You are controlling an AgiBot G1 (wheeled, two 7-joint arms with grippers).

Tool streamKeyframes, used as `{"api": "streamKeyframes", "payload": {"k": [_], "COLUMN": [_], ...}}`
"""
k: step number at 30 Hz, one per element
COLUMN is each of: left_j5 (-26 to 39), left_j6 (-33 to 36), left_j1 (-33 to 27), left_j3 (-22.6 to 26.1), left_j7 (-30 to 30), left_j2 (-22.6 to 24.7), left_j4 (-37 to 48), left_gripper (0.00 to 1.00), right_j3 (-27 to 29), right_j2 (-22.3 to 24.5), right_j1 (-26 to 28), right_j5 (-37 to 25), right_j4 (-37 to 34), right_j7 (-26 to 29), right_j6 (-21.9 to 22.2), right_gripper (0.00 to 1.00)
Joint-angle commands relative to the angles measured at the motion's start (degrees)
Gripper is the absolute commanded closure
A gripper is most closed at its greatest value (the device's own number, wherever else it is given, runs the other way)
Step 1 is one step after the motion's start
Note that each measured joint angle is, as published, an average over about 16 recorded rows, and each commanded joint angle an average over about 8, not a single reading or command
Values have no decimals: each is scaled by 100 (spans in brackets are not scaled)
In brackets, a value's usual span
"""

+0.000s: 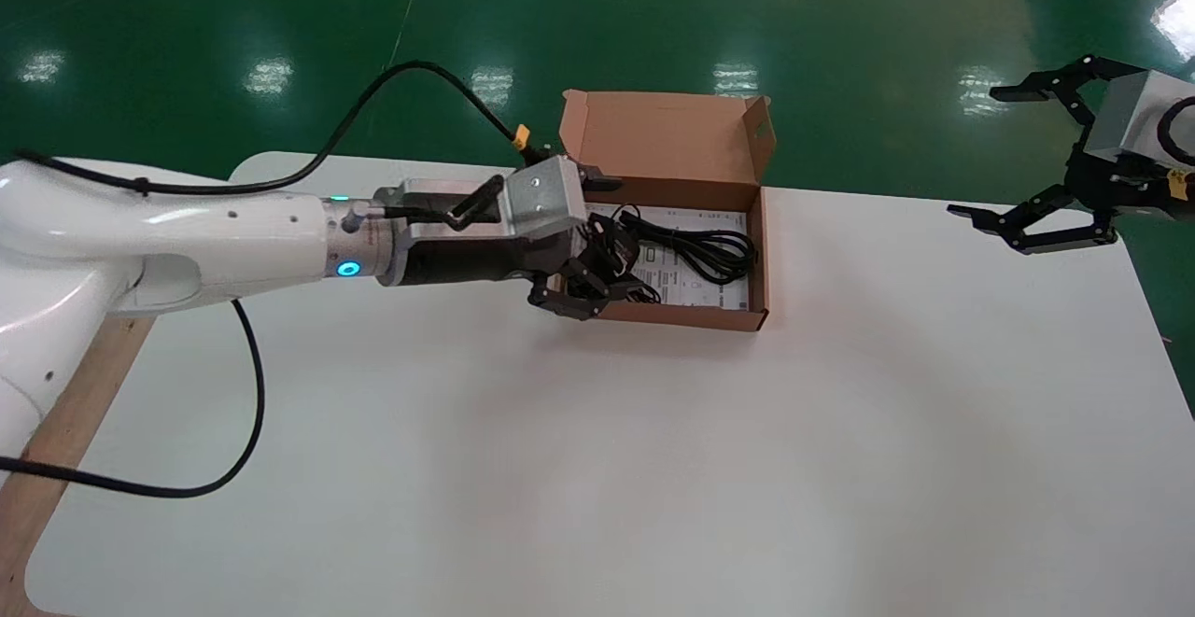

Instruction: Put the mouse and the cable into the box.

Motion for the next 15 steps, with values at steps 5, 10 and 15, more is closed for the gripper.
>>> {"api": "streamKeyframes", "payload": {"k": [5,10,15], "left_j5": [-348,-637,-925], "left_j6": [324,592,860], "left_j1": [366,670,973], "left_j3": [-355,-649,-943], "left_j7": [-421,-769,-1117], "left_j2": [-434,-793,-1152], "left_j4": [-548,-1003,-1457], "left_gripper": [0,0,0], "right_j3": [186,340,493], "right_j2": [112,206,299], "right_j1": [-542,-991,-1440], "right_j5": [502,917,1332], "right_j4": [744,1360,1975], "right_j7": [649,1187,1724], "right_j6": [-100,-183,-266], "right_gripper": [0,0,0]}}
